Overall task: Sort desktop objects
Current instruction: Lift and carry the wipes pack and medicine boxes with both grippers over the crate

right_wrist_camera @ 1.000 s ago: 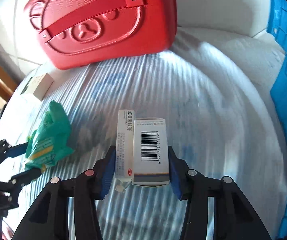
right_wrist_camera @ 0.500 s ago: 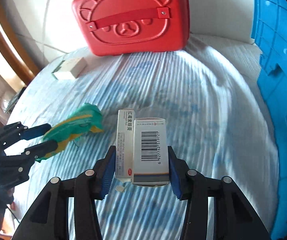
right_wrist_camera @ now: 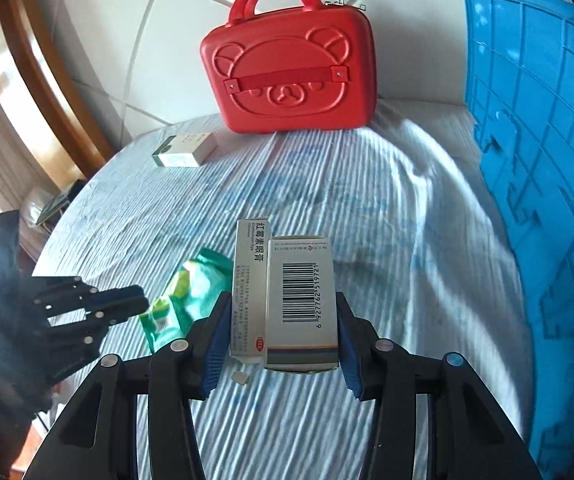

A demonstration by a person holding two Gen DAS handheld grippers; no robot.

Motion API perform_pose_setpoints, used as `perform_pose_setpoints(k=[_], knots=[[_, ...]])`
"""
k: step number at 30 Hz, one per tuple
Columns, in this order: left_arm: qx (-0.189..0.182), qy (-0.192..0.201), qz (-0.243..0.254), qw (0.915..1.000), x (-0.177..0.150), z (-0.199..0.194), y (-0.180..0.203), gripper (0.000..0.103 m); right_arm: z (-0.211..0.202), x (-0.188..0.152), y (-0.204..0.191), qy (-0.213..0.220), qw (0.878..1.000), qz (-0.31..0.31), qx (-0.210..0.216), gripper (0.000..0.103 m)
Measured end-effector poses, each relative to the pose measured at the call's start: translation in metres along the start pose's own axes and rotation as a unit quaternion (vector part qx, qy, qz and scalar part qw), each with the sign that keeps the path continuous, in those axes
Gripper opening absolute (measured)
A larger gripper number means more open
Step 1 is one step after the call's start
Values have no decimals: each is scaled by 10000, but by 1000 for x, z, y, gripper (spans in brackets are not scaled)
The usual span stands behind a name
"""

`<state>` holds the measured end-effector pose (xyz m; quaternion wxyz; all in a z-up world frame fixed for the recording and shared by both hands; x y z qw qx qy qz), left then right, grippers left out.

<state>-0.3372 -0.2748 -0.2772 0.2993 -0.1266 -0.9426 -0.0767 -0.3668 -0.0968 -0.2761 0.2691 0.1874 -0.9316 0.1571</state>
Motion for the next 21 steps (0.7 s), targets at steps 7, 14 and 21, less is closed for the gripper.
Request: perform_pose_setpoints(k=[7,14,21], knots=[[-209,-257,487,9983,-17,25,9,34,-14,-28,7,-177,9996,81,-212,47],[-46,-357,368,9987,-26,40,13,93,-4,-45,9,-350,9988,308,-157,47],[627,-386,319,9968,-37,66,-2,88,3,-51,4,-400,9985,350,-103,47]])
Point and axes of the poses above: each gripper's, at about its wrist camera, not at the fingertips, and z roughly the way its jaws point, y to its right, x to its top, the point moved 7 cm from there along z, roughly the way its jaws point, and after that the axes turned 1 degree about -y, right-handed, at the moved point
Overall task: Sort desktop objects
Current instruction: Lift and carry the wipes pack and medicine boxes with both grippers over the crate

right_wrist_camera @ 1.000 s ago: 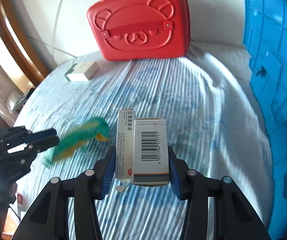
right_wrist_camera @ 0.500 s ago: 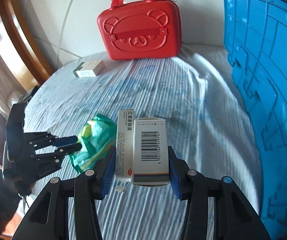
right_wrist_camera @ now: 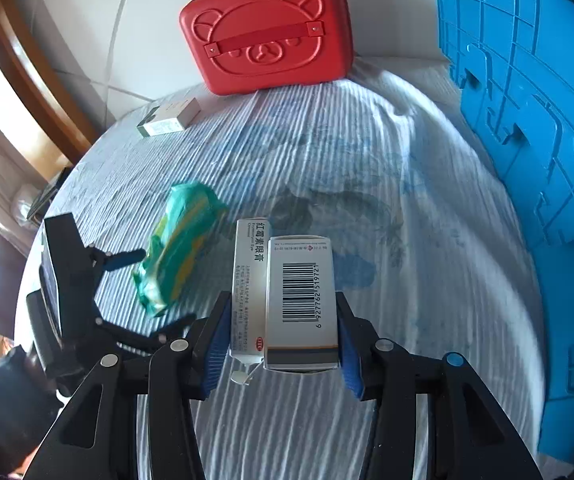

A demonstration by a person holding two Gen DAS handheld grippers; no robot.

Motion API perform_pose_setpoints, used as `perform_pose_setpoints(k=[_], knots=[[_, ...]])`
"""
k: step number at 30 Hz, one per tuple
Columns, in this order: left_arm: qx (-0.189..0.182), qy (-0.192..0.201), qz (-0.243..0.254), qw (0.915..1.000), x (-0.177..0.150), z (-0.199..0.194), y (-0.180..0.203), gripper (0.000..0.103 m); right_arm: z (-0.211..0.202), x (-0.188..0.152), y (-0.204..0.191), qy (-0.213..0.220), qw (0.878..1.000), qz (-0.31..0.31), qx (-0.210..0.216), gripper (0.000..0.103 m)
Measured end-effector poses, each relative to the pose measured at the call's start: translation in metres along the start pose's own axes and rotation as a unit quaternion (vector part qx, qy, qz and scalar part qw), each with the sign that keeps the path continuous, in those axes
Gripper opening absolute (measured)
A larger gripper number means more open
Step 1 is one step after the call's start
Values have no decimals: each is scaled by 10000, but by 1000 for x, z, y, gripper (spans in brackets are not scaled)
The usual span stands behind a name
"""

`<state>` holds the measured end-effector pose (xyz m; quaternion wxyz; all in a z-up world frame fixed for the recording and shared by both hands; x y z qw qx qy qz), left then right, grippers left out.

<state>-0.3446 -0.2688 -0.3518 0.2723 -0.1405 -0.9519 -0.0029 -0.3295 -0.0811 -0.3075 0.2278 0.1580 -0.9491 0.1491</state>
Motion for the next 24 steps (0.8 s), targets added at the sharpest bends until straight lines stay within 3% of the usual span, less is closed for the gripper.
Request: perform_pose_setpoints(k=[2,4,6,7,8,16,24], knots=[[151,16,-34,9999,0,7,-9,75,0,-2,1,-23,10000,-3,-19,47],[44,60,-176,9998,0,11,-16,71,-1,-3,4,-13,10000,7,-35,47],[8,156,-312,9994,1,13,-20,52,-2,-4,7,-9,10000,42,-53,47],[11,261,-341,9991,3,10,-21,48,-2,-4,8,2,10000,54,-58,47],[28,400,-355,9986,5,5,-22,25,-4,-4,8,26,10000,49,-62,47],[69,960,-385,9946,24,-20,-11,24,-31,12,-8,603,9979,-147,-203,47],[283,1907,-385,9805,73,-88,3,22,-85,38,-37,1526,9866,-417,-397,47]])
Point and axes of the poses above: each gripper's, at about its wrist camera, not at the fingertips, and z roughly the way its jaws point, y to its right, x to its top, the point moved 7 cm from there along z, roughly the way its jaws point, and after that the axes turned 1 degree about -y, right-handed, at the moved point
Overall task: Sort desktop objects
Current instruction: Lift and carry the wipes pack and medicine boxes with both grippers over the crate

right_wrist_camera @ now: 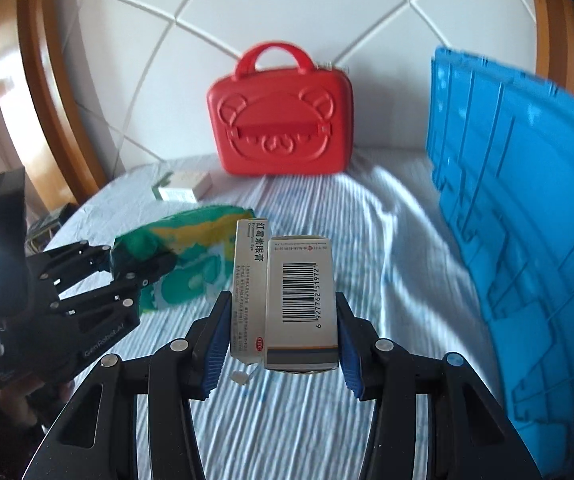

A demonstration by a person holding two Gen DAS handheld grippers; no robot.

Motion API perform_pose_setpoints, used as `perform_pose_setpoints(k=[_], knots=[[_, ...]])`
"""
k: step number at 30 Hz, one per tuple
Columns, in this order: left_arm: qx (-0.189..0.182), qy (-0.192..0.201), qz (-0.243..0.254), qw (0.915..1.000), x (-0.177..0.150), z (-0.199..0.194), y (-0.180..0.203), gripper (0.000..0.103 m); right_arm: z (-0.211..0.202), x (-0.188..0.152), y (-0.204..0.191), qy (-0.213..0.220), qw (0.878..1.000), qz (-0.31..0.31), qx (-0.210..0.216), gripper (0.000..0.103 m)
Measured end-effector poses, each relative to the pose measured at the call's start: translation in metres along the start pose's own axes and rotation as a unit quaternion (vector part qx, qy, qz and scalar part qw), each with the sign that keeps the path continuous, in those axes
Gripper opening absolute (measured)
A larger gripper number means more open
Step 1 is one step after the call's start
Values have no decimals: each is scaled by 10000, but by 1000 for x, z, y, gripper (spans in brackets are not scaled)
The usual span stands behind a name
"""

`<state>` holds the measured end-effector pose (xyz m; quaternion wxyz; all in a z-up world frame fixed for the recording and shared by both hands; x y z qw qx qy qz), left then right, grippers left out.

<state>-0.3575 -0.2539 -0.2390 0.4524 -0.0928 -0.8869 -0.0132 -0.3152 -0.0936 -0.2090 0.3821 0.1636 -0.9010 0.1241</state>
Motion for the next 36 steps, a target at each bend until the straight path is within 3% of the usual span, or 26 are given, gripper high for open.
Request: perform_pose_setpoints(k=[7,11,22,29,36], knots=[[137,662,264,9974,70,-45,7,22,-51,31,0,653,9977,111,-127,47],[45,924,424,9948,88,-68,20,22,-84,42,6,983,9946,200,-278,47],[-483,1609,803,9825,152,-141,107,22,-171,64,41,1600,9838,386,-705,47],[-803,2194,954,9676,225,-173,194,22,-264,91,109,2275,9681,473,-938,47],[-1218,2151,1029,9635,272,-158,299,22,-338,96,216,2510,9536,602,-1550,47]])
Point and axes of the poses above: each gripper's, at about its wrist camera, not at the fingertips, and z roughly the way its jaws point, y to its right, x to its top, the point moved 7 cm from there along z, roughly the way its jaws point, and after that the axes turned 1 degree about -y, right-handed, at the moved point
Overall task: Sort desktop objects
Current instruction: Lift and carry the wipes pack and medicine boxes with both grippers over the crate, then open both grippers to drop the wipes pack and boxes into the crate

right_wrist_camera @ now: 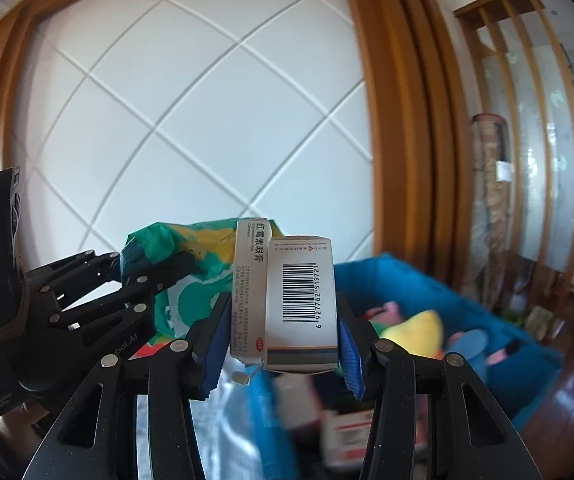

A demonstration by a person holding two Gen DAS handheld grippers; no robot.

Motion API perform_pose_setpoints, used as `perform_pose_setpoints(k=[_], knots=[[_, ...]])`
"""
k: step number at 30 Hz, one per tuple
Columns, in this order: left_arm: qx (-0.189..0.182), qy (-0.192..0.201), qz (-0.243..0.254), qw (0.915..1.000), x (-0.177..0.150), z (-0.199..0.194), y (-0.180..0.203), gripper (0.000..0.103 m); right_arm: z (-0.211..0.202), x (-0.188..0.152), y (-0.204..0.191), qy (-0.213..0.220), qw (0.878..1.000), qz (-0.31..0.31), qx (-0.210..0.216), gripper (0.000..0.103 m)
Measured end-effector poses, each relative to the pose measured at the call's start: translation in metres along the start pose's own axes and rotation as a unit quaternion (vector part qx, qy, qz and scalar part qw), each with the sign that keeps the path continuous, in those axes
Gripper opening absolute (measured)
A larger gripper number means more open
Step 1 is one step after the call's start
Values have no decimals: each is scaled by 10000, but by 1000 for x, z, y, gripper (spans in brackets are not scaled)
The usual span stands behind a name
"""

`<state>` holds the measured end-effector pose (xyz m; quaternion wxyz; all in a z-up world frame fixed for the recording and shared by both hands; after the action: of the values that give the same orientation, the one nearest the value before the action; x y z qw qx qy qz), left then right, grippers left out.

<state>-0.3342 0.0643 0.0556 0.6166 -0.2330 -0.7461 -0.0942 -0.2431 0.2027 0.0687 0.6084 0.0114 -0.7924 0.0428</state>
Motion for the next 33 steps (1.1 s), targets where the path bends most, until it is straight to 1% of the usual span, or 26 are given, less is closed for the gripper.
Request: perform_pose_setpoints(k=[2,4,5,6,7,8,9,11,14,17,20,23,24,25,26,27,28,32,33], knots=[[-104,-88,-35,9999,5,18,22,22,1,2,35,-18,9998,84,-167,47],[-99,-175,-42,9998,7,35,40,22,4,4,66,-36,9992,209,-332,48],[-111,-229,-75,9996,8,43,46,24,6,4,80,-51,9987,282,-419,48],[-113,-305,-112,9994,8,51,52,30,11,3,93,-105,9982,331,-493,54],[-87,-359,-144,9992,8,56,56,37,18,3,107,-200,9976,352,-568,72],[-37,-373,-176,9991,7,60,59,59,25,1,118,-249,9970,373,-635,79],[30,-349,-192,9992,7,62,61,83,30,-1,128,-244,9965,399,-699,85],[192,-244,-223,9993,8,63,65,101,37,-5,144,-296,9958,466,-729,85],[447,-61,-219,9987,15,63,66,102,41,-11,156,-307,9958,619,-601,85],[658,0,-214,9976,15,57,61,103,43,-16,156,-291,9965,656,-419,88],[920,-12,-292,9953,10,50,52,103,42,-19,147,-268,9976,614,-195,88],[948,-109,-448,9944,5,42,43,103,38,-22,131,-206,9980,594,11,88],[1009,-117,-489,9936,4,37,40,103,37,-22,127,-187,9980,593,60,88],[1170,-128,-514,9917,3,32,36,103,36,-22,124,-174,9980,598,106,88],[1428,-137,-520,9883,3,25,31,103,34,-22,118,-176,9979,598,167,88],[1607,-115,-505,9856,2,18,29,103,31,-22,112,-182,9978,591,232,88],[1671,-51,-479,9848,3,10,27,103,27,-23,105,-184,9978,573,278,88],[1458,118,-564,9876,2,-26,23,103,8,-26,81,-148,9980,498,353,88],[1463,164,-574,9874,2,-34,21,103,2,-26,74,-138,9980,495,369,88]])
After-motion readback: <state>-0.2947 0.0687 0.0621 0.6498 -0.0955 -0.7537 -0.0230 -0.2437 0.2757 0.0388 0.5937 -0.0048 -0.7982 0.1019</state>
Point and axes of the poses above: each gripper's, at about its wrist camera, not at the fingertips, and z roughly the way its jaws point, y to its right, x to its top, the point moved 7 cm from there along z, roughly the way its jaws point, and after that the axes turned 1 degree about -y, right-handed, at the moved point
